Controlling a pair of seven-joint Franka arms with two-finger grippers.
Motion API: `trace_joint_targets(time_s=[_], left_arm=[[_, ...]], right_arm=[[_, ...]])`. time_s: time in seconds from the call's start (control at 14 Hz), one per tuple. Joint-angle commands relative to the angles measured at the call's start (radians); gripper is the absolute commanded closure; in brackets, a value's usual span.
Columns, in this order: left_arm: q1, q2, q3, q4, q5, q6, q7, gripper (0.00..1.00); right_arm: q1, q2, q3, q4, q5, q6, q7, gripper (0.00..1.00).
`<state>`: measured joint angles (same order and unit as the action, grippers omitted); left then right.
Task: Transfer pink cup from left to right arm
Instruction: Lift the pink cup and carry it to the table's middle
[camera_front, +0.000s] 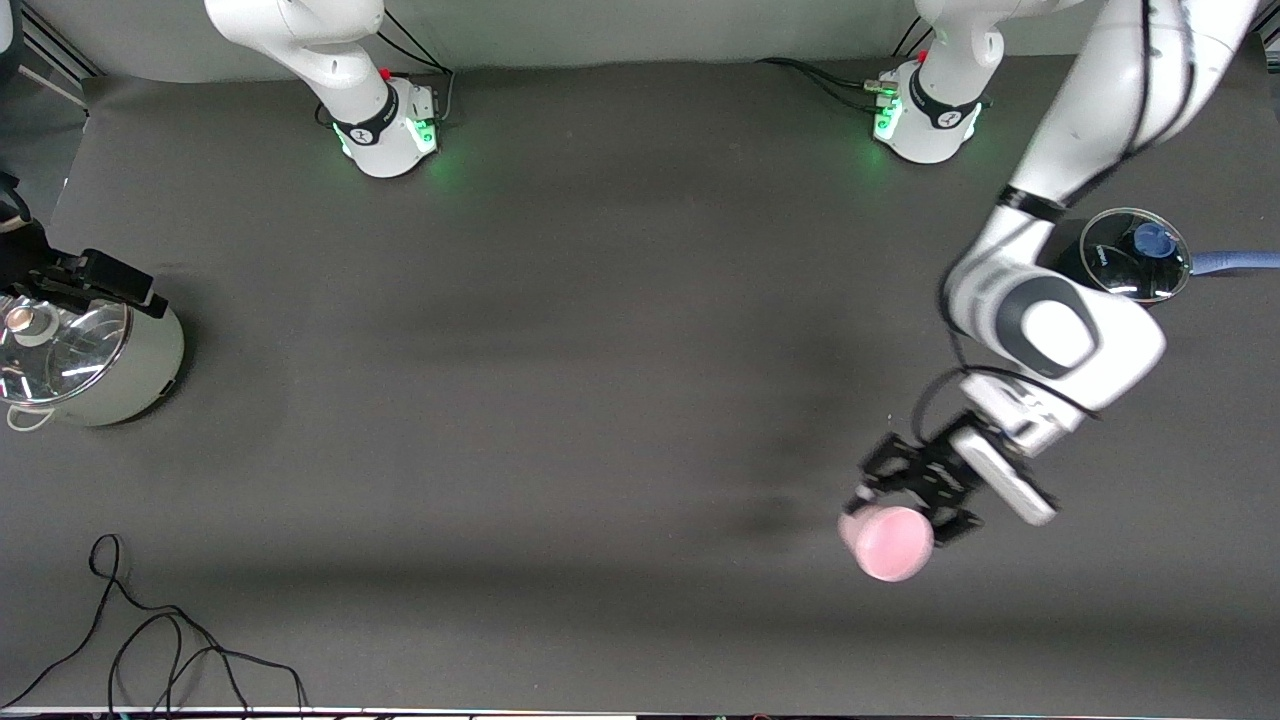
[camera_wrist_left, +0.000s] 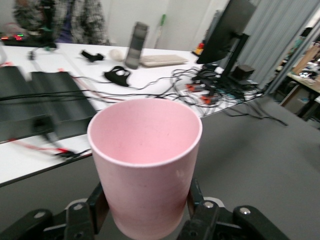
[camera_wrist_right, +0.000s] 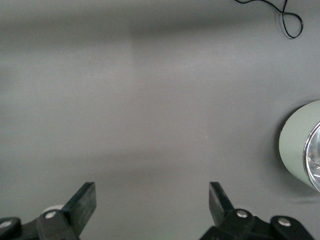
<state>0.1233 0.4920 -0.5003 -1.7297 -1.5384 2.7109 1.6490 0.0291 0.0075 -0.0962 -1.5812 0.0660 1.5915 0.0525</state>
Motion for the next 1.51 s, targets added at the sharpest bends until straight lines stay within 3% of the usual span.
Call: trace_joint_targets(time_s=[0.0, 0.14, 0.29, 0.43, 0.65, 1.0, 1.29, 1.43], left_arm=[[0.013, -0.047, -0.104, -0.047, -0.029, 0.016, -0.006, 0.53], [0.004, -0.063, -0.212, -0.057, -0.064, 0.134, -0.006, 0.53], [-0.011, -0.049, -0.361, -0.042, -0.086, 0.368, -0.012, 0.53], [-0.027, -0.049, -0.44, -0.031, -0.082, 0.487, -0.073, 0.54], [-0.1, -0.047, -0.44, 0.001, -0.077, 0.55, -0.112, 0.6], [-0.299, -0.03, -0.429, 0.079, -0.062, 0.791, -0.173, 0.63], [-0.343, -0.041, -0.414, 0.076, -0.06, 0.799, -0.204, 0.63], [-0.344, -0.043, -0.414, 0.081, -0.058, 0.799, -0.204, 0.63]], right_arm=[[-0.001, 0.006, 0.0, 0.015, -0.006, -0.01, -0.01, 0.0], [-0.005, 0.008, 0.0, 0.015, -0.006, -0.012, -0.01, 0.0], [-0.006, 0.008, 0.0, 0.015, -0.006, -0.012, -0.01, 0.0], [-0.006, 0.009, -0.005, 0.013, -0.006, -0.012, -0.01, 0.0], [-0.008, 0.012, -0.007, 0.015, -0.006, -0.012, -0.013, 0.0], [-0.005, 0.016, -0.007, 0.015, -0.006, -0.013, -0.009, 0.0], [-0.003, 0.014, -0.008, 0.02, -0.011, -0.05, -0.008, 0.0], [-0.005, 0.014, -0.007, 0.021, -0.058, -0.05, -0.025, 0.0]])
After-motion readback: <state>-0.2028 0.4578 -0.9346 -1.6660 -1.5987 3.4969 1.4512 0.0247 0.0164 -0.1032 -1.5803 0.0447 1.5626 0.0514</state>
